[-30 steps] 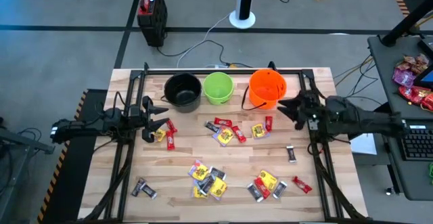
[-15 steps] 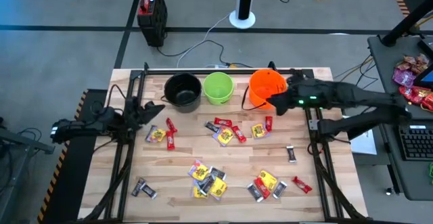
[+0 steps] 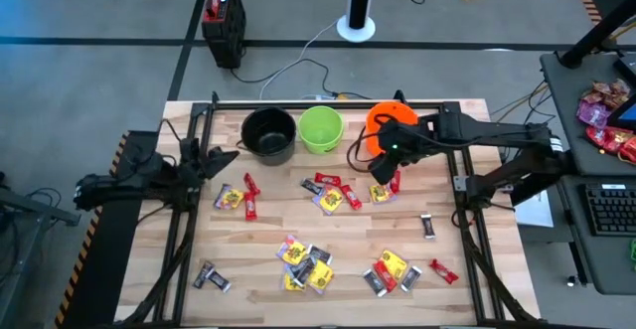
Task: Sort candy by brand, put in halloween buckets
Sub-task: Put the red chocolate bar into the green bucket
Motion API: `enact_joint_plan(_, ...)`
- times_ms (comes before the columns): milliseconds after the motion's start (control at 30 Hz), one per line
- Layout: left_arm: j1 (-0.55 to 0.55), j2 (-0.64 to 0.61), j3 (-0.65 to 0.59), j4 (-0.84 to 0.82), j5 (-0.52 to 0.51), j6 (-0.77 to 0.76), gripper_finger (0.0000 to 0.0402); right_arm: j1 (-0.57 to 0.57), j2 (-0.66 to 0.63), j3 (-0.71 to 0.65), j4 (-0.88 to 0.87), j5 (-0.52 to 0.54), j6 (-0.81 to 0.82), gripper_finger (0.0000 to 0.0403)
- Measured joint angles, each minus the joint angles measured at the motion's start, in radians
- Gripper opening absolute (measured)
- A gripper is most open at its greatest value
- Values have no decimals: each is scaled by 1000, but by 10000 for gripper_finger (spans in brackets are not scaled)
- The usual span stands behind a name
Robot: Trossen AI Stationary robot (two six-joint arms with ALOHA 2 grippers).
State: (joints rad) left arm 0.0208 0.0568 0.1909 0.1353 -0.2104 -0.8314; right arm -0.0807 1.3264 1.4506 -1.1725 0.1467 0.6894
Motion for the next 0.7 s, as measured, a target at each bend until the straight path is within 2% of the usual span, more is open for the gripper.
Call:
enact_joint_plan(133, 1, 91, 213, -384, -40, 140, 188, 0, 50, -1, -1, 1, -56, 192)
enact_joint_plan(300, 0, 237, 413, -668, -46, 310, 187, 0, 109, -2, 10, 2, -57, 192)
enact_joint_plan(500, 0, 393, 543, -847, -41, 382, 187, -1, 214, -2, 28, -65, -33, 192)
enact_joint_plan(700, 0, 495, 599, -954, -41, 254, 187, 9, 315, -2, 28, -124, 8, 192)
